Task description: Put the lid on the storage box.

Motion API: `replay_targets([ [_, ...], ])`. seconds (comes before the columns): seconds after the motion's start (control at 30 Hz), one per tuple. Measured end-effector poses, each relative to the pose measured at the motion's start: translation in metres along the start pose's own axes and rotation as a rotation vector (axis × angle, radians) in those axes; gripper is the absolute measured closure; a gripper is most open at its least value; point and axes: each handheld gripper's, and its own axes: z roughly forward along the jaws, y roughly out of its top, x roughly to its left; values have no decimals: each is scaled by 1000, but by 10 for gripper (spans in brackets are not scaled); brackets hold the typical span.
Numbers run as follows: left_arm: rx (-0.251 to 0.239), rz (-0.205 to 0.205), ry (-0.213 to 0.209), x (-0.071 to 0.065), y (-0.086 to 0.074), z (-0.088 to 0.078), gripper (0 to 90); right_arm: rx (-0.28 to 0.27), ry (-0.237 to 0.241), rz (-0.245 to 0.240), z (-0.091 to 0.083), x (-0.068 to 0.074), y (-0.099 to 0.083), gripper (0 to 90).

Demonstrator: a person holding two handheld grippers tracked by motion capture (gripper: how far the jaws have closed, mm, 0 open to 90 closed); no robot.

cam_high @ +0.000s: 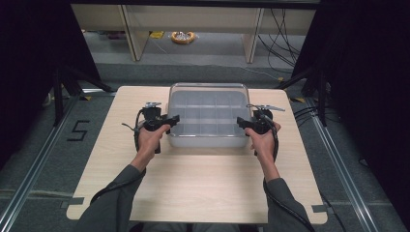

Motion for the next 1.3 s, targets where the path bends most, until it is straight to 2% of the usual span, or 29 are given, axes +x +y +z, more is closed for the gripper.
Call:
replay_targets([
  [0.03, 4, 9, -3, 0, 0, 0, 446, 8, -5, -3, 0, -1, 0, 390],
  [0.07, -7, 19, 0, -1, 0, 0, 443, 22, -16, -29, 0, -1, 0, 412],
  [0.1, 5, 16, -6, -1, 0, -1, 452, 27, -16, -56, 1, -1, -1, 393],
  [0.13, 9, 8, -7, -1, 0, -1, 448, 46, -14, -39, 3, 0, -3, 362],
  [0.17, 12, 11, -7, -1, 0, -1, 448, 29, -14, -62, 5, -3, -5, 357],
  [0.2, 15, 17, -6, -1, 0, -1, 451, 47, -8, -25, 5, -1, -5, 357],
  [0.23, 17, 17, -6, -1, 0, -1, 451, 28, -10, -37, 6, -2, -5, 362],
  [0.3, 16, 12, -8, -1, 1, -1, 452, 32, -6, -42, 6, -3, -5, 367],
  [0.37, 18, 5, -7, 0, 1, -1, 452, 52, -6, -11, 3, 0, -4, 384],
  [0.4, 25, 8, -11, 1, 1, -1, 451, 37, -10, -43, 4, -3, -4, 394],
  [0.43, 25, 1, -10, 2, 1, -2, 451, 54, 4, -4, 1, -1, -3, 405],
  [0.47, 19, -11, -15, 2, 1, -1, 447, 47, 0, -22, 2, -3, -3, 413],
  [0.5, 18, -16, -11, 3, 1, -1, 442, 51, 11, -9, 1, -3, -2, 418],
  [0.53, 24, -26, -13, 4, 1, -1, 437, 45, 15, -41, 2, -7, -2, 425],
  [0.6, 44, -33, -20, 8, -1, -1, 442, 48, 6, -49, 2, -9, -3, 433],
  [0.67, 43, -49, -29, 10, -4, 1, 457, 48, 16, -19, 2, -8, -3, 439],
  [0.73, 44, -65, -49, 12, -7, 3, 469, 41, 18, -23, 2, -8, -4, 440],
  [0.77, 42, -67, -49, 13, -7, 3, 467, 41, 15, -41, 2, -10, -3, 443],
  [0.83, 37, -72, -46, 13, -7, 2, 482, 40, 18, -44, 1, -9, -4, 443],
  [0.9, 42, -68, -48, 14, -6, 2, 498, 38, 9, -26, 1, -6, -4, 442],
  [0.93, 42, -66, -46, 14, -6, 1, 504, 36, 10, -49, 1, -8, -4, 442],
  [1.03, 40, -66, -45, 16, -6, 1, 516, 54, 19, -4, -2, -3, -6, 443],
  [1.1, 48, -58, -45, 16, -6, 0, 517, 38, 23, -39, -2, -7, -7, 447],
  [1.17, 51, -52, -48, 16, -6, 0, 516, 35, 13, -32, -1, -7, -7, 446],
  [1.2, 49, -54, -50, 16, -7, -1, 516, 26, 9, -41, 0, -7, -7, 445],
  [1.23, 42, -64, -54, 15, -7, 0, 518, 26, 5, -24, 0, -6, -7, 444],
  [1.3, 40, -66, -60, 16, -8, -1, 520, 33, -3, -27, 1, -6, -6, 444],
])
